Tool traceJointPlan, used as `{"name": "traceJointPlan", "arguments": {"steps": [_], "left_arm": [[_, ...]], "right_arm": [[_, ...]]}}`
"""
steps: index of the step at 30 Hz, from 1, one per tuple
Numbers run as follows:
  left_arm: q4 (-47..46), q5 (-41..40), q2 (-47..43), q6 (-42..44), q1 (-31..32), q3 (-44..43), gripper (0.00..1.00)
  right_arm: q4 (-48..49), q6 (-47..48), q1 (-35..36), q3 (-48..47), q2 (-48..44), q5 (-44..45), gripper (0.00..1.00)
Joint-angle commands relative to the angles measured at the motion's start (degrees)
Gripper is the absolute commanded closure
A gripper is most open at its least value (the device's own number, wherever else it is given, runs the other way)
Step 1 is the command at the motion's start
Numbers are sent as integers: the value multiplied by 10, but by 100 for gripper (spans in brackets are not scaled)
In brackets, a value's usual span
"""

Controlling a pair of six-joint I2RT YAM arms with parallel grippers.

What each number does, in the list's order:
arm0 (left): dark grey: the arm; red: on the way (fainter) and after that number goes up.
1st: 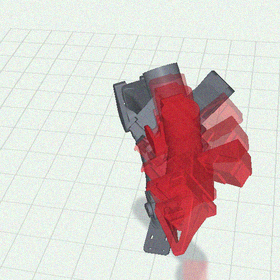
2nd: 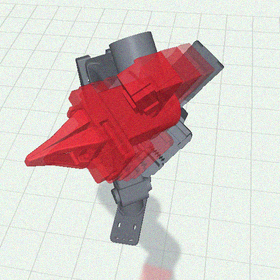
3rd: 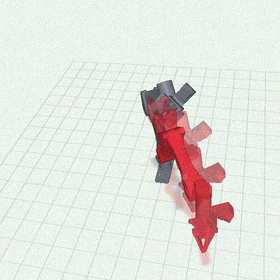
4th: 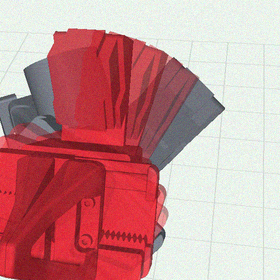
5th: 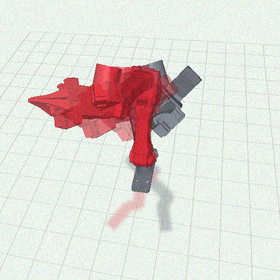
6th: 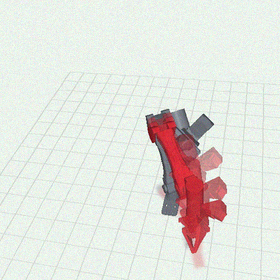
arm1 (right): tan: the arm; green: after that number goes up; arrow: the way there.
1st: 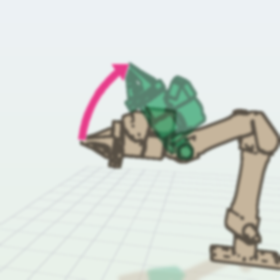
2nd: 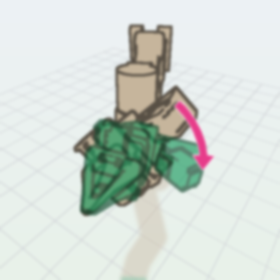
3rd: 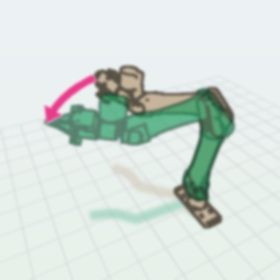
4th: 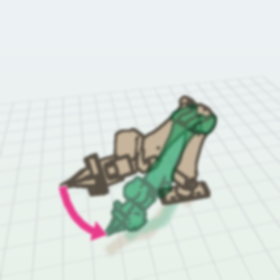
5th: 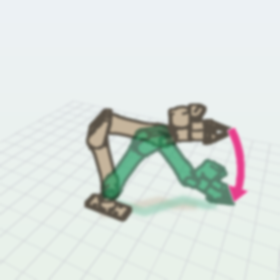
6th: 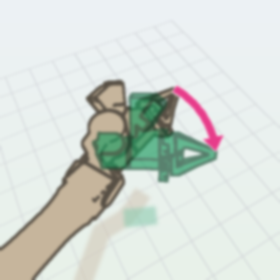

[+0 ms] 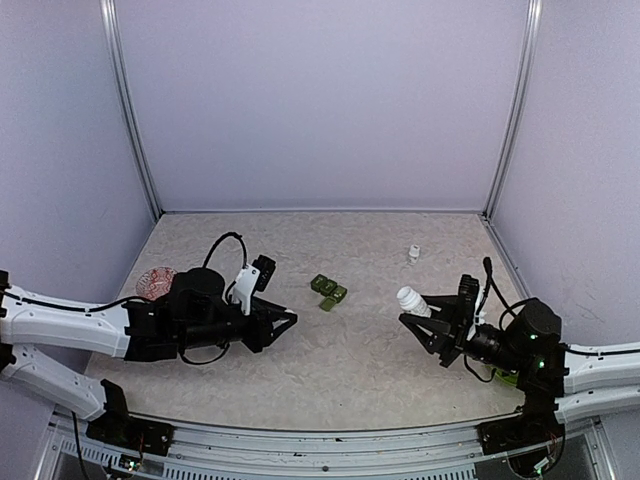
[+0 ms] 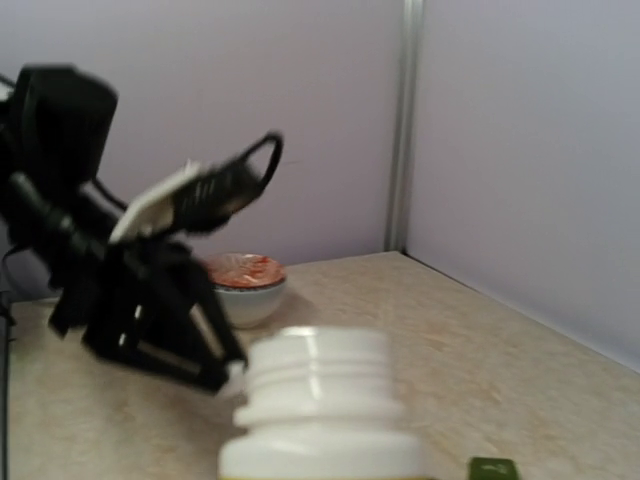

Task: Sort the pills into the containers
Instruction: Close the lid of the pill bottle.

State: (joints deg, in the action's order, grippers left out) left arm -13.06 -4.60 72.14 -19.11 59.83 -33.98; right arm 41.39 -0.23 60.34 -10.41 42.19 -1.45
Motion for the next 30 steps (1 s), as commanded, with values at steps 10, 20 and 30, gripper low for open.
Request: {"name": "traceJointPlan", "arguments": {"steps": [10, 20, 30], "left_arm": [[-34, 99, -77, -43, 26, -47, 71], [-92, 116, -76, -93, 52, -39, 70], [-137, 128, -78, -118, 66, -21, 70]], "right_arm": [[68, 42, 80, -85, 139, 22, 89], [120, 61, 128, -144, 268, 39, 89], [168, 54, 141, -172, 334, 43, 89]]}}
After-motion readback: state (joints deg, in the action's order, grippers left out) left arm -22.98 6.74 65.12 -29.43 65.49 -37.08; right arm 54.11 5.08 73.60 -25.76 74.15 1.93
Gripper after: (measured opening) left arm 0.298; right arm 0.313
